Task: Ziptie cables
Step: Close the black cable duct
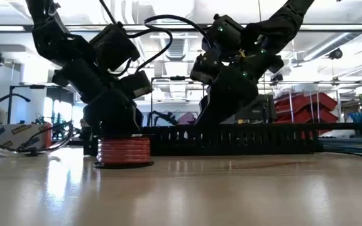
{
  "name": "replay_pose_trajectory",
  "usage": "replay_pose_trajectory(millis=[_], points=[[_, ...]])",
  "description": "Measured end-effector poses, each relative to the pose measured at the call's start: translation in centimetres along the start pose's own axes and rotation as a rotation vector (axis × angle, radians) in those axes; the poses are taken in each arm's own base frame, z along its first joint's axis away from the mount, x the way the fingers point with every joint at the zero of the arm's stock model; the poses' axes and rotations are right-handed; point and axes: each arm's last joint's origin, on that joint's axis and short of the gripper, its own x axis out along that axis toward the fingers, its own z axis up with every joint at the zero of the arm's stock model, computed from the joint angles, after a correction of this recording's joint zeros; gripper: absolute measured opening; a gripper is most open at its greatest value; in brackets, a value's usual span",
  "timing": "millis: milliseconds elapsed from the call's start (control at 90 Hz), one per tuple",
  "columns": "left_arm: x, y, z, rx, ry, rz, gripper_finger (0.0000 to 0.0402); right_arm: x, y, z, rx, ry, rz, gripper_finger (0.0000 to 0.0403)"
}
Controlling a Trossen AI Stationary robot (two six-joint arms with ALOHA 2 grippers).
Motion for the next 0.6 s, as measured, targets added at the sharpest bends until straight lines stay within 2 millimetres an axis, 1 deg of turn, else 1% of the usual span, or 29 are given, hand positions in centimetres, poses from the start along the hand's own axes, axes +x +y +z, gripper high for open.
replay_pose_trajectory(millis=[211,356,478,600], points=[[-0.03,0.12,-0.08,0.003,0.003,0.002,0.0230,0.03,0.11,-0.07,-0.015,0.004,0.001,0.0231],[-0.09,0.84,-0.22,-0.012,0.004,-0.026,0.0230,0.04,0.17,-0.10,-0.022,0.009,-0.002,0.0226],[-0.10,0.89,-0.16,-0.009,-0.013,-0.034,0.0227,0.07,0.17,-0.09,-0.002,0.005,-0.040,0.0226],[-0.11,0.86,-0.12,-0.011,-0.023,-0.038,0.0226,0.18,0.12,0.18,0.021,-0.037,-0.046,0.0229]])
